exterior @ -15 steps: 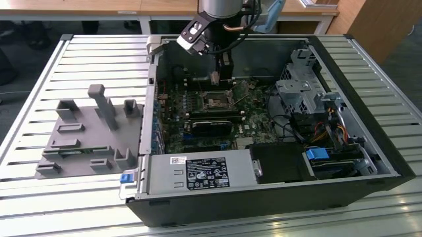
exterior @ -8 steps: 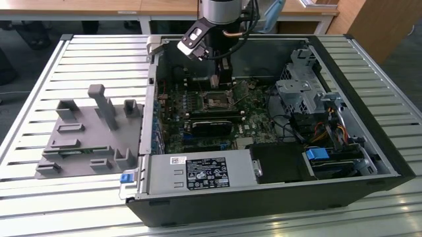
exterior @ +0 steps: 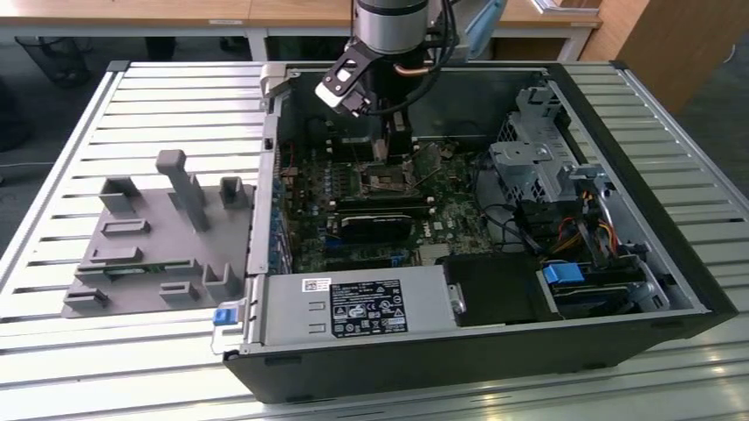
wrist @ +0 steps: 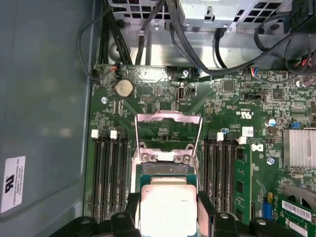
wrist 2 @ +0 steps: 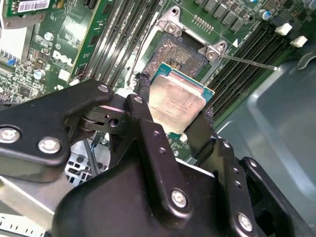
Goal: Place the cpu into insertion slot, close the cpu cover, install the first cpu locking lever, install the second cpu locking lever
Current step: 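Place the cpu into insertion slot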
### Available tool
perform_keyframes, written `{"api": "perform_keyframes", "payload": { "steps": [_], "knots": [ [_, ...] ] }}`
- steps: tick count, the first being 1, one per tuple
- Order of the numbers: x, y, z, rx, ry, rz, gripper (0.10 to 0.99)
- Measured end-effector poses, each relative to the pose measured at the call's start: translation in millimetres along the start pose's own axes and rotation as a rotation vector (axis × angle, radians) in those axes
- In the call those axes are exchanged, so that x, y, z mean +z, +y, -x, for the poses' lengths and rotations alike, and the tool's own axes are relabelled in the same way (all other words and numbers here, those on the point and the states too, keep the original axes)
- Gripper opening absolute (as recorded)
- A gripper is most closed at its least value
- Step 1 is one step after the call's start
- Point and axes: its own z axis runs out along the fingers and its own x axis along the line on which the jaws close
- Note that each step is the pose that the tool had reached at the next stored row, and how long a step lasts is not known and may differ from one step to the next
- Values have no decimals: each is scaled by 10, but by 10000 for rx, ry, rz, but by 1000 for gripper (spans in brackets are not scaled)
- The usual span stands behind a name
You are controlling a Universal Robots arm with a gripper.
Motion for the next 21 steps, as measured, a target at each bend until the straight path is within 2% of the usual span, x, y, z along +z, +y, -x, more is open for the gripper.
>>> {"api": "perform_keyframes", "payload": {
  "steps": [5, 21],
  "knots": [
    [36, -2, 1, -47, 3, -1, 545],
    [316, -31, 5, -16, 0, 0, 545]
  ]
}}
